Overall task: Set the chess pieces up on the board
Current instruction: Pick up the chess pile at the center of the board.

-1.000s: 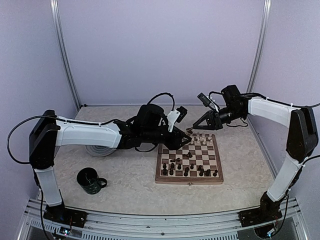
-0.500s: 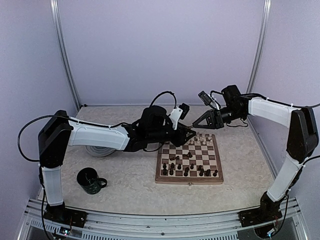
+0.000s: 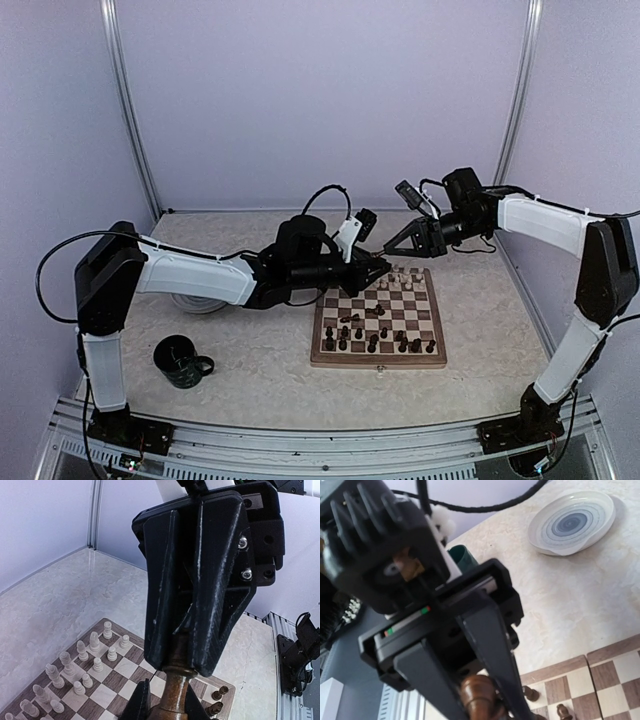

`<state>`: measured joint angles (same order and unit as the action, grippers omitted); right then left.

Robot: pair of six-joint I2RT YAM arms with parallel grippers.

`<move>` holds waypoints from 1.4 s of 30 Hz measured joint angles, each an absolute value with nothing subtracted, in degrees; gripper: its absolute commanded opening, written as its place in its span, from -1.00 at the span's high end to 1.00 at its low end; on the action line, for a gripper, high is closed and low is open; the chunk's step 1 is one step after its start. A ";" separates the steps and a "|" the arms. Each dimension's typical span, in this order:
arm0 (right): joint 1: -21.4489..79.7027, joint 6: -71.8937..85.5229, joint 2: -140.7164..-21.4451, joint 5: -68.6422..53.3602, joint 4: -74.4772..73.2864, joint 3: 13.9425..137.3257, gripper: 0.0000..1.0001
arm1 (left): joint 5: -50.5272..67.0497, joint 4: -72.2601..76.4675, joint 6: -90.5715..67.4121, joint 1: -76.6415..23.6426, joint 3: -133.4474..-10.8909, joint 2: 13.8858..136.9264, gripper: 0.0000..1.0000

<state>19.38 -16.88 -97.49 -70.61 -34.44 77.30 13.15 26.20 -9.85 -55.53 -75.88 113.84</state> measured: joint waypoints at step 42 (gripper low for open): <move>17.85 -14.04 -95.98 -73.32 -31.38 76.97 0.95 | 16.05 26.06 -10.50 -54.30 -71.29 110.91 0.15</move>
